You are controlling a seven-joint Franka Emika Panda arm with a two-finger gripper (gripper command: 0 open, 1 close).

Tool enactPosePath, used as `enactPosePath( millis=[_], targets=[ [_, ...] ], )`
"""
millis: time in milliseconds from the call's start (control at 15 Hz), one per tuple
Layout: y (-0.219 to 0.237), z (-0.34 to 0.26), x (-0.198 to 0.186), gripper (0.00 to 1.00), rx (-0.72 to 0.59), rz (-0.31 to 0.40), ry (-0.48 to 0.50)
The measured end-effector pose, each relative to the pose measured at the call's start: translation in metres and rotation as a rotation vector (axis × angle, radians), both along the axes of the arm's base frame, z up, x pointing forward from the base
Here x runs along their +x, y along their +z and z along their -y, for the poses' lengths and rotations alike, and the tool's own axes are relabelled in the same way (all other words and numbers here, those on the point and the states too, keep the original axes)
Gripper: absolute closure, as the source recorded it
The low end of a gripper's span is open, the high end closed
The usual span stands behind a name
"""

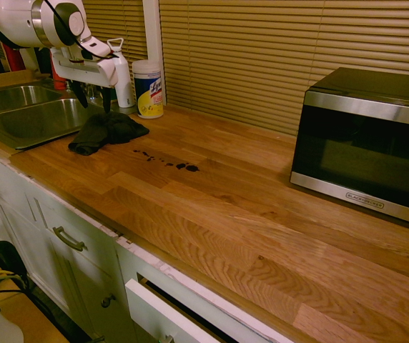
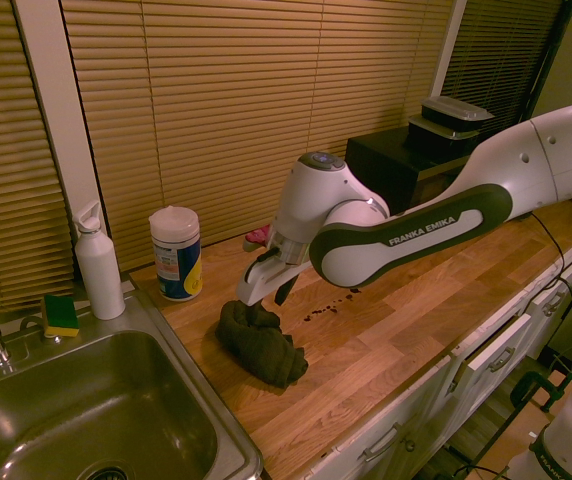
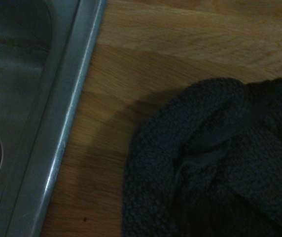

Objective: Clear the spill

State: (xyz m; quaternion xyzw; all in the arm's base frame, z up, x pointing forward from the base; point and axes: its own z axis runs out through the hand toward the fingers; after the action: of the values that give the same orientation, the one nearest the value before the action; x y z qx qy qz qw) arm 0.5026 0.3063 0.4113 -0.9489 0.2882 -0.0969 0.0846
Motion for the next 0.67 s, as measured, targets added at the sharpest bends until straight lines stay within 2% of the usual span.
enactPosePath(
  millis=[467,533,667],
  targets=[
    [-0.043,-0.024,0.016,0.0,-0.032,-0.033,-0.001],
    [-0.05,-0.025,0.017,1.0,-0.039,-0.041,-0.003],
    [-0.06,-0.024,0.019,1.0,-0.045,-0.054,-0.008]
  ],
)
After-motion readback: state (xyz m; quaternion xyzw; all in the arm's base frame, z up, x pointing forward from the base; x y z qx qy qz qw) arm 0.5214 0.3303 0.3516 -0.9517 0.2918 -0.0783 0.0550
